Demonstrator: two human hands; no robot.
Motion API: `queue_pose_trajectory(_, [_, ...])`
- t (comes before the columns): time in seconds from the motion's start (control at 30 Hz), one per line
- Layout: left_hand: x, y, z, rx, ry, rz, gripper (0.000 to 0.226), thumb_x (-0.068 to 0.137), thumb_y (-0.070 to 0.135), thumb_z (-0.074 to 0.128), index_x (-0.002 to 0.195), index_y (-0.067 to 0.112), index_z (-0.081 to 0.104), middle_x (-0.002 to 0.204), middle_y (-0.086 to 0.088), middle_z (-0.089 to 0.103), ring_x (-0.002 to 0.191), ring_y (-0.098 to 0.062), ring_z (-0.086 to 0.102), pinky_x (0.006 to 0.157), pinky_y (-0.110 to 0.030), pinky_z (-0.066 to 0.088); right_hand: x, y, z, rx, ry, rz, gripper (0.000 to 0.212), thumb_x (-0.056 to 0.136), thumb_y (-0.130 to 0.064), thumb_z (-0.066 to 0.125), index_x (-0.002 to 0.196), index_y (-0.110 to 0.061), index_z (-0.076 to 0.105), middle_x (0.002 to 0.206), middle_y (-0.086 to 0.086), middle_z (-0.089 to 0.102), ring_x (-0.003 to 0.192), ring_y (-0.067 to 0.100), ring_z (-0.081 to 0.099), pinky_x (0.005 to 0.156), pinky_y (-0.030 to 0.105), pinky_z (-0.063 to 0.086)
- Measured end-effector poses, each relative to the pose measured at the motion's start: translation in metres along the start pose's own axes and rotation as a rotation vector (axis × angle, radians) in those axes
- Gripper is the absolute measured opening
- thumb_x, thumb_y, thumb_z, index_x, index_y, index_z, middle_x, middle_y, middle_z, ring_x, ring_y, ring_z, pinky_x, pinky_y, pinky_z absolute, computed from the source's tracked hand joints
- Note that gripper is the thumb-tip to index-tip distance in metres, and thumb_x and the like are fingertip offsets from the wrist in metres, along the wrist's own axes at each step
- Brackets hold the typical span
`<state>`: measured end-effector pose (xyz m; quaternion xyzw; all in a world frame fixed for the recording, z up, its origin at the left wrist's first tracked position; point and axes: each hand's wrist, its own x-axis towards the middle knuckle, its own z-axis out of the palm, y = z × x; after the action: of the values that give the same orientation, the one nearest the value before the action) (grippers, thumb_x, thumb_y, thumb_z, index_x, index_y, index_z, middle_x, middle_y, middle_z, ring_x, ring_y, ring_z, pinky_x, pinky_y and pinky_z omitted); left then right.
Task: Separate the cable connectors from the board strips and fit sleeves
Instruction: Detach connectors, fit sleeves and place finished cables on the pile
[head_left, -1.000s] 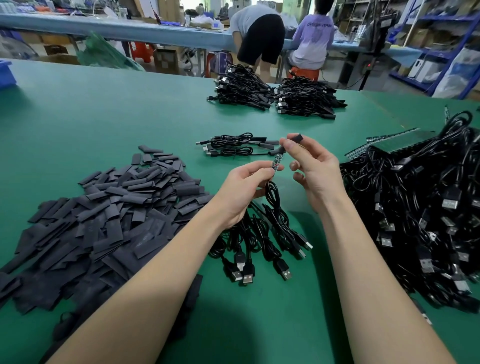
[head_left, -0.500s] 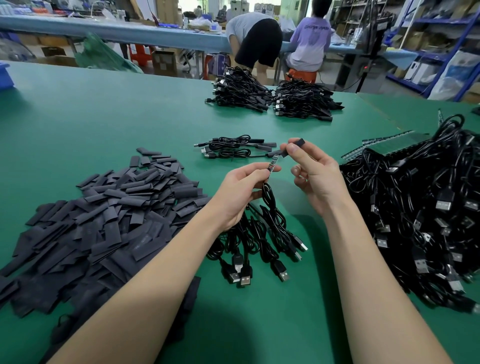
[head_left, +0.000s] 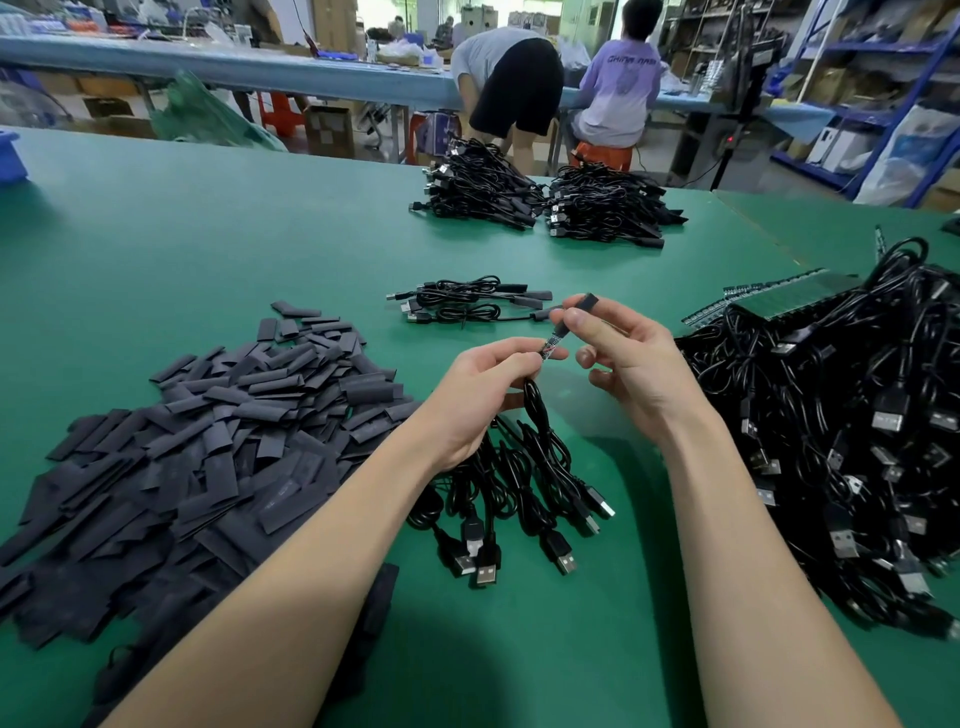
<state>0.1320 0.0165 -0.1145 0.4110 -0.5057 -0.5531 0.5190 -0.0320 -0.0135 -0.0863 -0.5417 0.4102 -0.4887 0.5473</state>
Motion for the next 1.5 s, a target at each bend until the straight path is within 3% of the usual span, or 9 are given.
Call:
queue_pose_trajectory(0.07, [0.000, -0.001, -0.001, 0.014, -0.015, -0.005, 0.022, 0.103, 0.010, 0.052, 0.110, 0.012, 0.072, 0.076, 0.019, 0.067, 0.080, -0.007, 0.053, 0.075, -0.020, 0.045, 0.000, 0.002, -0.004, -0.008, -0.029, 0.014, 0.026, 0.070, -0.044, 0.087, 0.093, -0.035, 0.081, 0.111, 0.001, 0.077, 0.064, 0.005, 0.051, 0.057, 0.014, 0.040])
queue_pose_trajectory(0.17, [0.001, -0.002, -0.002, -0.004, 0.026, -0.009, 0.017, 0.101, 0.011, 0.055, 0.111, 0.015, 0.068, 0.074, 0.016, 0.067, 0.077, -0.005, 0.057, 0.075, -0.020, 0.047, 0.001, 0.005, -0.004, 0.004, -0.040, 0.025, 0.019, 0.074, -0.039, 0.088, 0.091, -0.034, 0.081, 0.105, -0.001, 0.077, 0.064, 0.005, 0.049, 0.056, 0.013, 0.040])
queue_pose_trajectory(0.43, [0.002, -0.007, -0.002, -0.016, 0.084, 0.051, 0.009, 0.100, 0.013, 0.062, 0.092, 0.018, 0.059, 0.072, 0.003, 0.063, 0.073, -0.008, 0.058, 0.072, -0.021, 0.053, 0.003, 0.008, -0.001, -0.021, -0.016, 0.049, 0.019, 0.076, -0.040, 0.084, 0.093, -0.033, 0.081, 0.109, 0.001, 0.078, 0.064, 0.005, 0.048, 0.055, 0.014, 0.040])
queue_pose_trajectory(0.63, [0.001, -0.006, -0.001, -0.042, 0.114, 0.082, 0.010, 0.095, 0.012, 0.069, 0.091, 0.019, 0.063, 0.076, 0.000, 0.066, 0.080, -0.015, 0.061, 0.085, -0.035, 0.053, 0.004, 0.012, 0.006, 0.005, 0.047, 0.064, 0.008, 0.085, -0.038, 0.080, 0.087, -0.031, 0.082, 0.108, -0.003, 0.078, 0.065, 0.005, 0.046, 0.057, 0.017, 0.037])
queue_pose_trajectory(0.83, [0.001, -0.008, -0.001, -0.003, 0.176, 0.091, 0.010, 0.089, 0.015, 0.076, 0.087, 0.022, 0.070, 0.077, -0.006, 0.074, 0.076, -0.012, 0.066, 0.072, -0.020, 0.053, 0.005, 0.014, 0.005, -0.001, 0.058, 0.086, 0.012, 0.084, -0.042, 0.080, 0.088, -0.032, 0.082, 0.112, -0.004, 0.077, 0.067, 0.007, 0.042, 0.055, 0.017, 0.034])
queue_pose_trajectory(1.0, [0.001, -0.010, -0.003, -0.026, 0.210, 0.091, 0.013, 0.087, 0.012, 0.078, 0.079, 0.019, 0.071, 0.077, -0.008, 0.074, 0.075, -0.014, 0.067, 0.074, -0.024, 0.052, 0.005, 0.015, 0.008, -0.076, 0.021, 0.083, 0.010, 0.085, -0.041, 0.079, 0.088, -0.032, 0.081, 0.113, 0.002, 0.076, 0.068, 0.010, 0.042, 0.062, 0.023, 0.033])
queue_pose_trajectory(1.1, [0.001, -0.010, -0.003, -0.052, 0.212, 0.073, 0.011, 0.088, 0.013, 0.077, 0.084, 0.018, 0.069, 0.079, -0.008, 0.075, 0.076, -0.015, 0.065, 0.074, -0.026, 0.050, 0.003, 0.014, 0.010, -0.101, 0.015, 0.065, 0.012, 0.086, -0.041, 0.079, 0.092, -0.032, 0.080, 0.102, -0.002, 0.078, 0.065, 0.008, 0.042, 0.064, 0.025, 0.035])
queue_pose_trajectory(1.27, [0.002, -0.007, -0.003, -0.137, 0.197, 0.050, 0.016, 0.089, 0.008, 0.074, 0.086, 0.017, 0.061, 0.080, -0.004, 0.074, 0.079, -0.016, 0.064, 0.077, -0.025, 0.050, 0.003, 0.018, 0.020, -0.060, 0.085, -0.077, 0.025, 0.090, -0.031, 0.078, 0.113, -0.036, 0.070, 0.084, 0.003, 0.079, 0.058, 0.009, 0.038, 0.051, 0.015, 0.037])
queue_pose_trajectory(1.5, [0.003, -0.005, -0.003, -0.181, 0.182, -0.006, 0.016, 0.087, 0.006, 0.075, 0.079, 0.015, 0.064, 0.077, -0.009, 0.074, 0.080, -0.019, 0.060, 0.076, -0.025, 0.048, 0.005, 0.020, 0.023, -0.015, 0.108, -0.153, 0.022, 0.091, -0.022, 0.078, 0.112, -0.023, 0.073, 0.082, -0.002, 0.079, 0.054, -0.004, 0.058, 0.055, 0.004, 0.041])
